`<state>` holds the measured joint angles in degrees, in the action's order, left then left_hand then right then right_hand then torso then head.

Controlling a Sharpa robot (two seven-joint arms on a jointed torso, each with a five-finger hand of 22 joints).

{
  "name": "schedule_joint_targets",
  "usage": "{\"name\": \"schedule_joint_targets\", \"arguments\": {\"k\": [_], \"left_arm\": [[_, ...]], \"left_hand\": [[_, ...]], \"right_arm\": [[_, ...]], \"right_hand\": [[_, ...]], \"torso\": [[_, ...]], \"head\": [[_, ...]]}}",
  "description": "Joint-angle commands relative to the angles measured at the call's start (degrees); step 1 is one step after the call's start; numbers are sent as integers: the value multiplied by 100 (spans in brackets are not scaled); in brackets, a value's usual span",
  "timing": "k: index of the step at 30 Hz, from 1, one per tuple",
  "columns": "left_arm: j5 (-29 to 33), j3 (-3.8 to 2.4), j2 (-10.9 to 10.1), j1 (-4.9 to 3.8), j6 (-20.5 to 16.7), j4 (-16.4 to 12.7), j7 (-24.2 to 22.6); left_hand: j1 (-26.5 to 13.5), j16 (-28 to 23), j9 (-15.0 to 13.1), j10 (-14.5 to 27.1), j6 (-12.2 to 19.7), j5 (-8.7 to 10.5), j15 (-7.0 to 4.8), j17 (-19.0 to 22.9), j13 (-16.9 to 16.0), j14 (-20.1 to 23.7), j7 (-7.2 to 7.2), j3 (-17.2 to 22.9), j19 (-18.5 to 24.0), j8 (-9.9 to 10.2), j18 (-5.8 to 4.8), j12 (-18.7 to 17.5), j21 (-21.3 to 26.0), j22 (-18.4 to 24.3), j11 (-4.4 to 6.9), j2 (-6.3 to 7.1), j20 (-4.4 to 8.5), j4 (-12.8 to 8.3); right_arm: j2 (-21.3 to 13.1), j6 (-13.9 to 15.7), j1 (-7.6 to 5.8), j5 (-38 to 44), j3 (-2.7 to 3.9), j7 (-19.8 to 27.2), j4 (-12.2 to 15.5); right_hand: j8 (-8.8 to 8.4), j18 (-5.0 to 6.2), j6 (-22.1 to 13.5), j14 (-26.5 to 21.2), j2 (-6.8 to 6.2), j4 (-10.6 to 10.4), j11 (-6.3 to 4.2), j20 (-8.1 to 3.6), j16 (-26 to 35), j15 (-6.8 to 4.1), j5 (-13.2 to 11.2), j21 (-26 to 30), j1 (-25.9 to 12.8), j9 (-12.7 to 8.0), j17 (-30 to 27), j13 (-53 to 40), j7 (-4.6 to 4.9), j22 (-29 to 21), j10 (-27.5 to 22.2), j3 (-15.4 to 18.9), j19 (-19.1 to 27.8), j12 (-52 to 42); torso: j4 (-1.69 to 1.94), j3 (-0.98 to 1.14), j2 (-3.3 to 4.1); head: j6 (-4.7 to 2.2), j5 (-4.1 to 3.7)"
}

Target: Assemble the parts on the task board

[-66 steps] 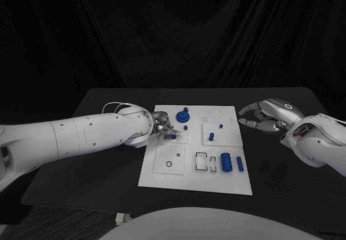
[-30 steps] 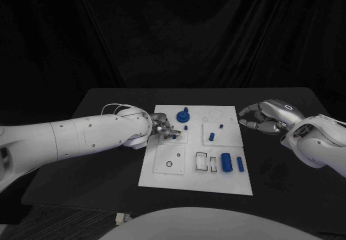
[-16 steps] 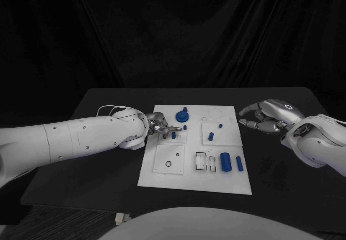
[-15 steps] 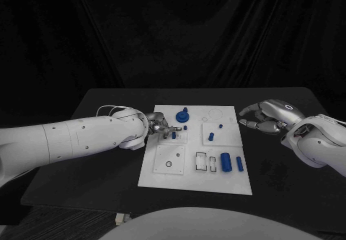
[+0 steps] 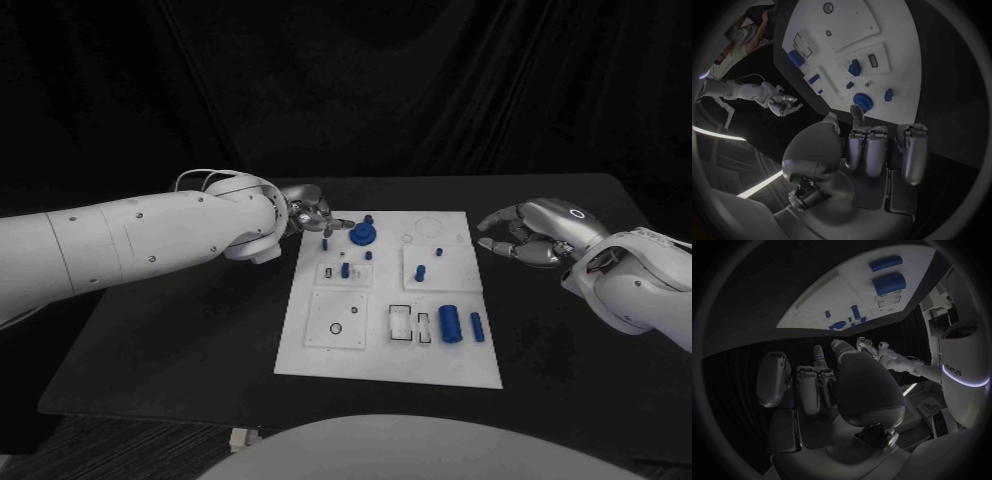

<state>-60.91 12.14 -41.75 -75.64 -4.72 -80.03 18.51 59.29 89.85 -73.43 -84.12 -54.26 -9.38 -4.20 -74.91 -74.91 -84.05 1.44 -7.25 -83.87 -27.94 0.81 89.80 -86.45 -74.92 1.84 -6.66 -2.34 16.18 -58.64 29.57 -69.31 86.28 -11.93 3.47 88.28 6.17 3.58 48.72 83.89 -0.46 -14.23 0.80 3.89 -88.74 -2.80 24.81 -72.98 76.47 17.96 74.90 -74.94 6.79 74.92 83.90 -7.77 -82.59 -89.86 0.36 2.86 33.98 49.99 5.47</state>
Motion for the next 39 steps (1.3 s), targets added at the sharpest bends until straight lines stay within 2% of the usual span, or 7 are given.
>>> {"name": "schedule_joint_targets", "arguments": {"k": [1,5,6,11,13,19,39], "left_arm": [[701,-2,89,-61,818,121,53],[1008,-2,280,-104,1528,391,357],[1070,-2,371,-113,1795,515,476],[1165,-3,647,-126,2298,870,654],[1184,-3,742,-129,2397,975,661],[1205,-4,958,-131,2519,1196,698],[1212,-4,1331,-120,2634,1618,1027]], "left_hand": [[203,15,155,-588,-54,-110,-35,-1509,-1509,-595,-1,16,-404,185,12,20,-34,-1374,24,-19,38,8],[445,15,734,-588,-267,-209,-15,-1509,-1509,-595,35,-8,-403,738,14,20,-24,-1379,-2,-53,23,16],[575,15,1447,-588,-409,-243,27,-1509,-1509,-595,94,-23,-392,1349,18,20,0,-1374,-81,-84,-21,9],[740,15,2961,-588,-240,-236,243,-1509,-1509,-595,396,18,-373,2427,26,20,35,-1364,-288,-96,-188,-25],[770,15,3433,-588,-238,-264,271,-1509,-1509,-595,432,32,-379,2439,24,20,26,-1368,-327,-89,-237,-42],[876,15,3822,-588,-496,-384,251,-1509,-1509,-595,376,104,-396,2398,19,20,2,-1376,-304,-82,-235,-131],[906,15,3884,-588,-945,-384,160,-1509,-1509,-595,237,184,-395,2218,22,20,11,-1373,-189,-80,-159,-200]], "right_arm": [[-7,97,10,13,4,-74,30],[-12,99,10,13,4,-72,54],[-14,97,10,13,4,-71,62],[-18,90,10,13,4,-75,84],[-16,83,10,13,4,-77,89],[9,50,10,13,4,-81,75],[32,-7,10,13,4,-94,64]], "right_hand": [[-28,39,27,563,-20,-4,43,-12,20,31,27,3,31,-6,1379,-1506,1,965,610,-24,25,-14],[-27,37,29,564,-20,-5,43,-12,17,31,27,-6,31,-6,1381,-1506,0,968,610,-25,21,-14],[-27,37,29,564,-20,-5,43,-12,17,31,27,-6,31,-6,1381,-1506,0,968,610,-25,21,-14],[-25,34,33,568,-19,-5,42,-13,7,30,28,-16,31,-6,1390,-1506,-1,971,610,-27,16,-14],[-25,34,33,568,-19,-5,42,-13,7,30,28,-16,31,-6,1390,-1506,-1,971,610,-27,16,-14],[-23,34,37,568,-18,-5,41,-13,6,29,29,-16,32,-6,1391,-1506,-2,971,610,-29,15,-14],[-21,37,41,564,-18,-4,40,-13,17,29,31,-4,34,-6,1381,-1506,-4,967,610,-32,20,-14]], "torso": [[1,-3,6],[-1,3,3],[-2,7,-1],[-2,7,-3],[3,-1,7],[5,-14,22],[6,-1,12]], "head": [[1,-28],[1,-50],[1,-52],[1,-50],[1,-60],[1,-50],[1,-31]]}}
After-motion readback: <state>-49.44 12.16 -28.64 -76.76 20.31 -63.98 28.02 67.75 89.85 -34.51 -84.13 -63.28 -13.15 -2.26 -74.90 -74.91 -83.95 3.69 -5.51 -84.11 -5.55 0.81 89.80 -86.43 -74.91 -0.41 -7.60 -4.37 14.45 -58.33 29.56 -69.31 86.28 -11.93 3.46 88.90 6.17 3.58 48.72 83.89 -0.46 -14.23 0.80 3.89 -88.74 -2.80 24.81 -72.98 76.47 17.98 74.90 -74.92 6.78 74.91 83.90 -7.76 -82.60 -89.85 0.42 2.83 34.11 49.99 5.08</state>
